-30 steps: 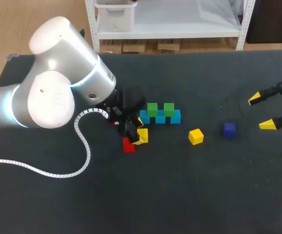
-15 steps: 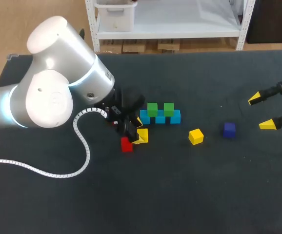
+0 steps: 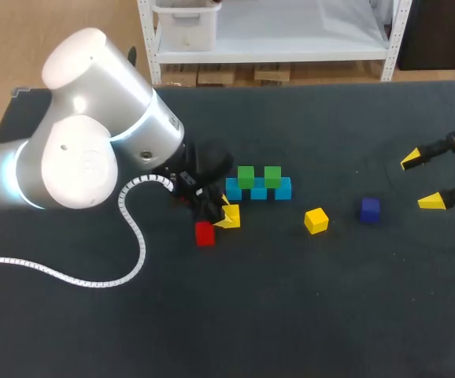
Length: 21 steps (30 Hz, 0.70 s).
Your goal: Place the blue cubes, place green cubes on the blue cubes, place the yellow cubes on the green cubes, then place the red cubes on the yellow cubes, and place purple cube on the red cubes.
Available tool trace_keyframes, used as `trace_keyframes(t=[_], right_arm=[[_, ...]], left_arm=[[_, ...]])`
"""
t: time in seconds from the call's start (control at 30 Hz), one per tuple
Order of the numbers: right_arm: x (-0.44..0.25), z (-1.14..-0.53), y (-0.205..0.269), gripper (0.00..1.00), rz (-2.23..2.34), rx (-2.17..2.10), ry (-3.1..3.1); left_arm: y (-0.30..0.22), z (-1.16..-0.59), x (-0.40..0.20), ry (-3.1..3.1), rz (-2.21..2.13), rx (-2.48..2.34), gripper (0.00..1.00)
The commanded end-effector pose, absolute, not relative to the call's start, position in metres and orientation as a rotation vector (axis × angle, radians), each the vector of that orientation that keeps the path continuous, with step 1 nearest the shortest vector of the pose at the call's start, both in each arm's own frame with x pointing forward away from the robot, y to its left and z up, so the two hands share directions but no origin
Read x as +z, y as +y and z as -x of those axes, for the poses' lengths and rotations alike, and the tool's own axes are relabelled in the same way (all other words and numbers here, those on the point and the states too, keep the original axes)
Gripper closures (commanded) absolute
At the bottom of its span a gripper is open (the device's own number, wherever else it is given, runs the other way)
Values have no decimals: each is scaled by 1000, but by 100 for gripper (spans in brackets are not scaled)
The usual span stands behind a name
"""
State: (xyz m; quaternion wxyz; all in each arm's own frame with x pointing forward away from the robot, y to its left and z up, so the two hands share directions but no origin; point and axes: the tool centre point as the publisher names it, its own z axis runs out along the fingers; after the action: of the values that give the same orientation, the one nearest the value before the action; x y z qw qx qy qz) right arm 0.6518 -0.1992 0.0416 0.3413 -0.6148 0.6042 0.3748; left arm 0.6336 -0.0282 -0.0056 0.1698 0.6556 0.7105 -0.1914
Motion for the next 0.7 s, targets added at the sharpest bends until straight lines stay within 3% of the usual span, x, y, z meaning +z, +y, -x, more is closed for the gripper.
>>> trace_keyframes(t=[0.03,0.7], right_arm=[[41,-652,-199,0,1599,975,1570],[41,-652,-199,0,1599,975,1570]], left_arm=[[-27,-631,-4,2016,-1856,-541,100],[-17,-630,65,2007,-1914,-468,100]])
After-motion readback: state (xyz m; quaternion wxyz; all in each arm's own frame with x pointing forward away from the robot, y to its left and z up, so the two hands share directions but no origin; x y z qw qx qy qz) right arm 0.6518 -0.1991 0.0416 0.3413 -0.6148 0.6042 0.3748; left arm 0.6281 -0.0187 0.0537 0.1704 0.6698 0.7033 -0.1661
